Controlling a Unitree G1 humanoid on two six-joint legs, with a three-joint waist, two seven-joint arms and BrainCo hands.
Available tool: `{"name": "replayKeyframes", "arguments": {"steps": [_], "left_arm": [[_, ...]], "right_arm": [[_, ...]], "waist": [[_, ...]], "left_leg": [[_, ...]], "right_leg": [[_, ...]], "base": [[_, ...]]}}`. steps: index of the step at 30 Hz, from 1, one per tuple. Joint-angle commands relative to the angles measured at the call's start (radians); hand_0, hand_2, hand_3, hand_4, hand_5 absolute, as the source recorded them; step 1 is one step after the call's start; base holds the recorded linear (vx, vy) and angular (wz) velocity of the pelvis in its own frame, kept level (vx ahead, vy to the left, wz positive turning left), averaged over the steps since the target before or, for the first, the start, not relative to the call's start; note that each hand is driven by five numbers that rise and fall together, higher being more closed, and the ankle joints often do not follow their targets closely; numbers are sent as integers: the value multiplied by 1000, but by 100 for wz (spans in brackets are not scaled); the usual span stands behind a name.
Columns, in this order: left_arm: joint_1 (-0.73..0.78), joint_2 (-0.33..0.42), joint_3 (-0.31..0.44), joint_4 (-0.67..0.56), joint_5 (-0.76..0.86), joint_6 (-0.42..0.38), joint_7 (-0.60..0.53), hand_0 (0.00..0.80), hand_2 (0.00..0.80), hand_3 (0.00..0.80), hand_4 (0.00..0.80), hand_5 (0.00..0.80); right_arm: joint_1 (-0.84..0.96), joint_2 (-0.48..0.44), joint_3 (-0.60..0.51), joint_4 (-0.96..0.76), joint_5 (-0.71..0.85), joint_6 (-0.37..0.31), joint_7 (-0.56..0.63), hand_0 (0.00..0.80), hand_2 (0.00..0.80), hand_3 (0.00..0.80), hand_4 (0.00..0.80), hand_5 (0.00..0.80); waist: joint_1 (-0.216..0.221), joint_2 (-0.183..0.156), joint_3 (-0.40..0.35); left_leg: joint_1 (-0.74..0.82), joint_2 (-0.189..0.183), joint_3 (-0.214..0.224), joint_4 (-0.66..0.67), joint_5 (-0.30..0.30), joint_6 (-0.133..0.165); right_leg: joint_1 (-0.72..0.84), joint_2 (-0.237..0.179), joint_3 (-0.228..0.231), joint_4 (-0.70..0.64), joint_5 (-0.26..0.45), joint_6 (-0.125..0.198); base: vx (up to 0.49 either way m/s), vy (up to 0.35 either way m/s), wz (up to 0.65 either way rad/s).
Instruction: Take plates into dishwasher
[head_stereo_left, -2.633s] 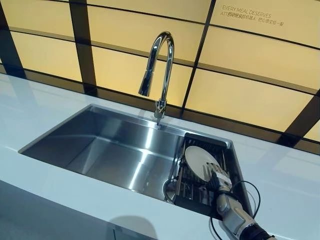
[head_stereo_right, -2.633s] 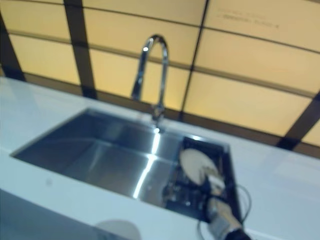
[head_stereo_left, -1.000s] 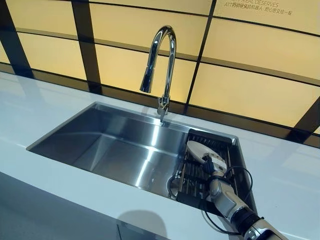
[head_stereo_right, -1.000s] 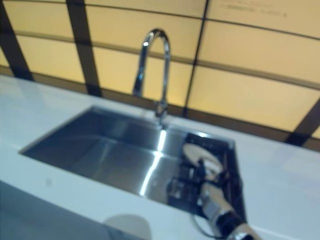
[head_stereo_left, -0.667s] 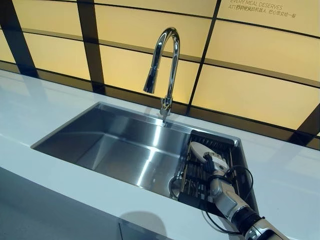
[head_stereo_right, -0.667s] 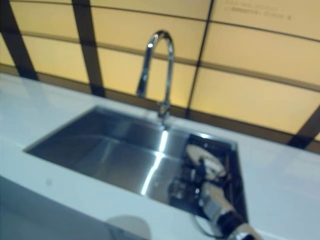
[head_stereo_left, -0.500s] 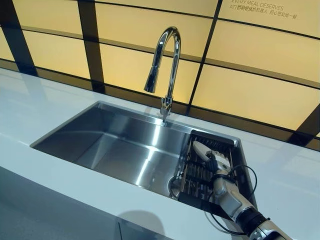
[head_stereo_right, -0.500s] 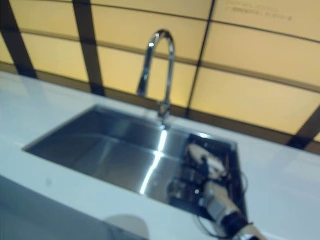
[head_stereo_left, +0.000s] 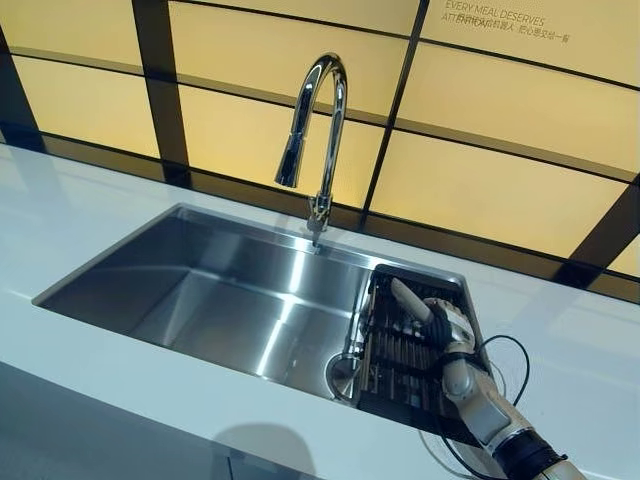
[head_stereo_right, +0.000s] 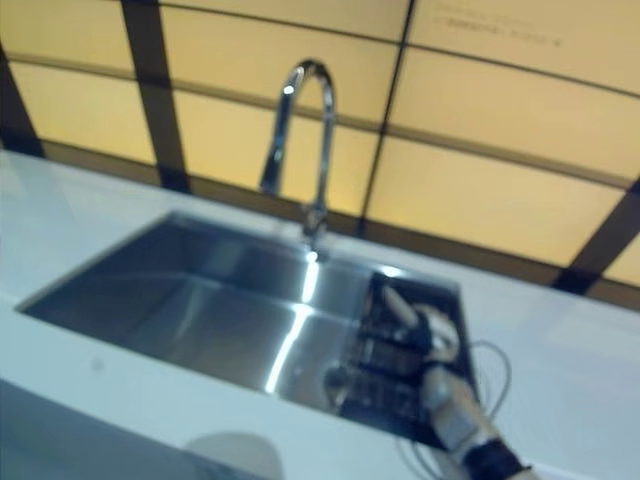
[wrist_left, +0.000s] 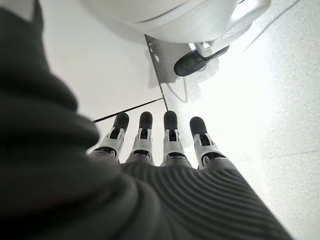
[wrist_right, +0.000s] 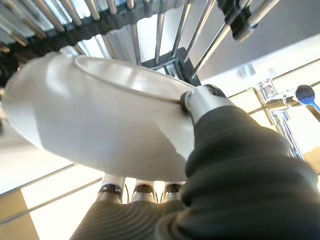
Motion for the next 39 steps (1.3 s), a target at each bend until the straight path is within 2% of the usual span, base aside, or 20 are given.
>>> {"name": "replayKeyframes", "arguments": {"steps": [1, 12, 21, 27, 31, 33, 35, 36, 39], "left_arm": [[10, -26, -19, 49, 51, -27, 12, 0, 0, 0, 0, 0], [24, -37, -5, 73, 53, -45, 21, 0, 0, 0, 0, 0], [32, -46, -8, 89, 56, -61, 37, 0, 0, 0, 0, 0], [45, -49, -20, 107, 68, -77, 42, 0, 0, 0, 0, 0], [62, -45, -26, 113, 80, -85, 47, 0, 0, 0, 0, 0], [69, -41, -25, 117, 81, -89, 55, 0, 0, 0, 0, 0], [74, -34, -19, 124, 74, -96, 61, 0, 0, 0, 0, 0], [77, -32, -17, 128, 66, -101, 68, 0, 0, 0, 0, 0], [71, -24, -19, 133, 49, -109, 74, 0, 0, 0, 0, 0]], "right_arm": [[-19, -120, -71, -104, 10, -51, -20, 800, 800, 800, 800, 800], [8, -186, -175, -275, 76, -127, -18, 800, 800, 800, 800, 800], [18, -191, -274, -407, 292, -163, -61, 800, 800, 800, 800, 800], [52, -178, -351, -492, 403, -228, -98, 800, 800, 800, 800, 800], [86, -180, -403, -543, 500, -255, -94, 800, 800, 800, 800, 800], [107, -173, -432, -564, 558, -278, -91, 800, 800, 800, 800, 800], [133, -174, -462, -577, 650, -329, -91, 800, 800, 800, 800, 800], [145, -171, -478, -581, 687, -346, -82, 800, 800, 800, 800, 800], [170, -183, -508, -584, 759, -377, -78, 800, 800, 800, 800, 800]], "waist": [[-13, 30, -61], [-42, 34, -74], [-62, 30, -78], [-84, 38, -84], [-107, 35, -82], [-118, 33, -77], [-128, 31, -72], [-132, 31, -72], [-136, 31, -76]], "left_leg": [[-38, -24, 2, 55, -103, 49], [-27, -26, 17, 40, -103, 49], [-18, -28, 31, 29, -108, 50], [-11, -29, 50, 17, -107, 47], [3, -23, 91, 10, -112, 40], [8, -17, 127, 11, -116, 37], [11, -11, 176, 13, -121, 38], [8, -3, 199, 16, -119, 38], [-4, 15, 238, 24, -115, 41]], "right_leg": [[-39, -38, 22, 87, -19, 90], [-49, -36, 43, 92, -19, 94], [-59, -38, 55, 95, -6, 101], [-71, -44, 67, 94, 9, 108], [-104, -51, 52, 85, 51, 126], [-126, -55, 27, 92, 67, 132], [-143, -73, -11, 122, 82, 136], [-143, -83, -29, 148, 79, 134], [-128, -102, -41, 191, 62, 124]], "base": [[-25, 20, -9], [-26, 28, -7], [-21, 28, -9], [3, 55, -13], [13, 21, -24], [-38, -4, -51], [-103, -14, -74], [-112, -23, -76], [-139, -47, -65]]}}
